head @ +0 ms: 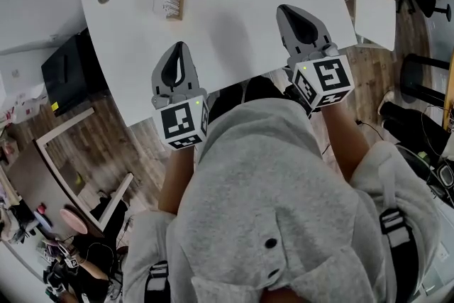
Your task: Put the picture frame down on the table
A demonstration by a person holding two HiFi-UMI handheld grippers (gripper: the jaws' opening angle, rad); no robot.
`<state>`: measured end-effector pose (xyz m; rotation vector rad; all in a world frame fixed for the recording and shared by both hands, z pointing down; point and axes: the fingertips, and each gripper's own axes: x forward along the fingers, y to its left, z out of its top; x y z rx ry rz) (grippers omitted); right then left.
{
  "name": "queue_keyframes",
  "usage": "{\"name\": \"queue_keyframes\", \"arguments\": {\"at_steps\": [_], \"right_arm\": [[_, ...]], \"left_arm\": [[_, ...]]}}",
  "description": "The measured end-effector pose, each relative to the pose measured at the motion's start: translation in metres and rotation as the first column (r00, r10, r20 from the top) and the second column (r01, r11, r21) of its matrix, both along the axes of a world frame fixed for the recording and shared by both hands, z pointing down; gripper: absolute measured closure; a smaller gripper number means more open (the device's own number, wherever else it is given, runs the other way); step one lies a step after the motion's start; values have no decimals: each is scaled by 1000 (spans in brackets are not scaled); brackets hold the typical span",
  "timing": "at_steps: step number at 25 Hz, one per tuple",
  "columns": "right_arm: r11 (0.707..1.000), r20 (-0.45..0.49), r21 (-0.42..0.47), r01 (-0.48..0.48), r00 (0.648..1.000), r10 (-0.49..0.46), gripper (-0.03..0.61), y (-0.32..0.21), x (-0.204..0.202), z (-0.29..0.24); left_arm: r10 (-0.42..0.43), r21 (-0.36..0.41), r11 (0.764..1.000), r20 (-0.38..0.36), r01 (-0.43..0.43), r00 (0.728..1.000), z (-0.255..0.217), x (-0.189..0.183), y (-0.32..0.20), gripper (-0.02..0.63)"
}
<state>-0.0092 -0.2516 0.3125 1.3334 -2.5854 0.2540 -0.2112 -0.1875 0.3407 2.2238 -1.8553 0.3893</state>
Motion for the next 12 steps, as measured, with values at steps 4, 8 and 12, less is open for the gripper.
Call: {"name": "queue_keyframes", "arguments": {"at_steps": [4,8,12], "right_arm": [[1000,15,-8,-3,1000,3,552,11,23,-1],[1000,17,-2,-1,1000,1,552,33,54,-5],[1000,37,-5,-16,999,16,552,62,91,-5]], "left_arm": [[-12,8,1000,8,12,1000,-7,18,12,594],[-20,26,999,25,19,999,-17,46,33,592],[-19,57,998,49,16,999,-25,79,59,592]]}}
